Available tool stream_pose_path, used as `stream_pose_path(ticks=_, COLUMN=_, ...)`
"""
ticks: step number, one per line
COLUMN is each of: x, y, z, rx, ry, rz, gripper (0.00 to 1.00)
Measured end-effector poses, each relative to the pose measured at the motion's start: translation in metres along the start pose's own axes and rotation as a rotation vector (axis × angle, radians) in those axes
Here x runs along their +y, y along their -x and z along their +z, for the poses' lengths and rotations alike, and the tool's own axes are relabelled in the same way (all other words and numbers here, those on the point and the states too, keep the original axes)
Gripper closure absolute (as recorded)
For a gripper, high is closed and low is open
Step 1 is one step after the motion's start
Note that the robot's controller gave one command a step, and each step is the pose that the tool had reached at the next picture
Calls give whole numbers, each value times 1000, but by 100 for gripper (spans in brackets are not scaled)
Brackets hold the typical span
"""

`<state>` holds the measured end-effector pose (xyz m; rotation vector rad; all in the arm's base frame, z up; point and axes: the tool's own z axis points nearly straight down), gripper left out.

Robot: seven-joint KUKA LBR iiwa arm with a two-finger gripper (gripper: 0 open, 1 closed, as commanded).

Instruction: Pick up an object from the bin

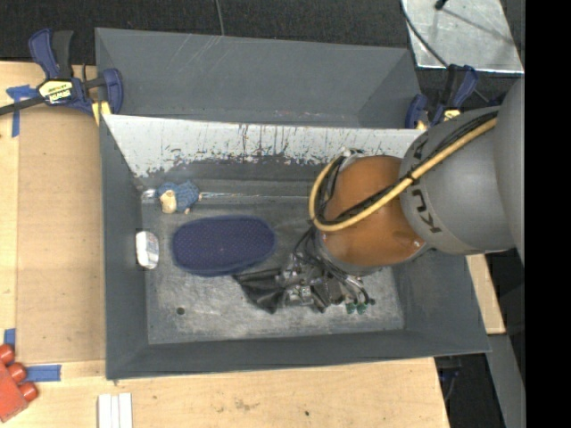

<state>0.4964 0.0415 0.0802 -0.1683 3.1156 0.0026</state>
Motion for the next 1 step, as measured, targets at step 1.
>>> stream_pose_path(ticks=1, x=0, y=5, z=-89, rx=11, ry=-1, rz=0, gripper=100)
